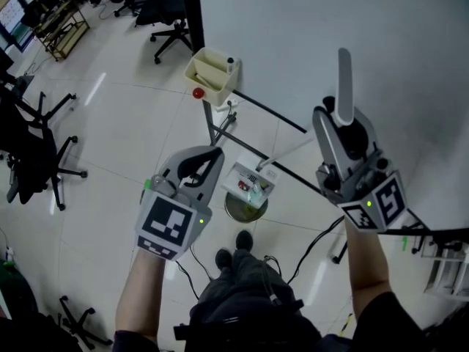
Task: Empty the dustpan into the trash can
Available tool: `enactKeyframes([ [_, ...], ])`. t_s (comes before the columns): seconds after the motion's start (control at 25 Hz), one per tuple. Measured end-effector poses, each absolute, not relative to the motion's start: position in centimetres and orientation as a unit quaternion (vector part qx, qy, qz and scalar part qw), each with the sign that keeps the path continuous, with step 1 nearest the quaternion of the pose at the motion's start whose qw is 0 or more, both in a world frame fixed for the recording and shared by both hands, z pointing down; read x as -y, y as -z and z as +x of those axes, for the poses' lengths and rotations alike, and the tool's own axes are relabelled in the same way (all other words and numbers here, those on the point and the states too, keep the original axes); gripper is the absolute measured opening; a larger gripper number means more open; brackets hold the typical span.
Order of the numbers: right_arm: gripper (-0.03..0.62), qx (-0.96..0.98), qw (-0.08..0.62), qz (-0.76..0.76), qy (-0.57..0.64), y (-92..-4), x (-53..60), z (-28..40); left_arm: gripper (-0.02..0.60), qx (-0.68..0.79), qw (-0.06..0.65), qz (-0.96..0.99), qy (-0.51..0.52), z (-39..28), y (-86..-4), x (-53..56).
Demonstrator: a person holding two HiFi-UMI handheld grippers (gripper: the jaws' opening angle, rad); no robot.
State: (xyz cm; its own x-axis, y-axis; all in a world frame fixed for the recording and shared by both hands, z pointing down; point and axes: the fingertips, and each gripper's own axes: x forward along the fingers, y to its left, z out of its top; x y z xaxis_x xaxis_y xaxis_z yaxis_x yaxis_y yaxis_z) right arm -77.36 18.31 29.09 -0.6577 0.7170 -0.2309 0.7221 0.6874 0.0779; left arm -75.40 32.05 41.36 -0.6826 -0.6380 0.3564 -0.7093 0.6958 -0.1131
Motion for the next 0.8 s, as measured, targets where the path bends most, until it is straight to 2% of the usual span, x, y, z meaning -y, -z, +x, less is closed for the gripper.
enactKeyframes([
  [0.28, 0.101, -0.907, 0.126, 0.401, -0.008, -31.3, -19.7, -75.2, -0.003, 0.906, 0.163, 0.370, -0.122, -74.4, -43.1, -32.4],
  [0.8, 0.098, -0.914, 0.113, 0.387, -0.056, -32.9, -20.1, -71.8, -0.002, 0.906, 0.144, 0.380, -0.117, -71.7, -42.4, -31.1],
])
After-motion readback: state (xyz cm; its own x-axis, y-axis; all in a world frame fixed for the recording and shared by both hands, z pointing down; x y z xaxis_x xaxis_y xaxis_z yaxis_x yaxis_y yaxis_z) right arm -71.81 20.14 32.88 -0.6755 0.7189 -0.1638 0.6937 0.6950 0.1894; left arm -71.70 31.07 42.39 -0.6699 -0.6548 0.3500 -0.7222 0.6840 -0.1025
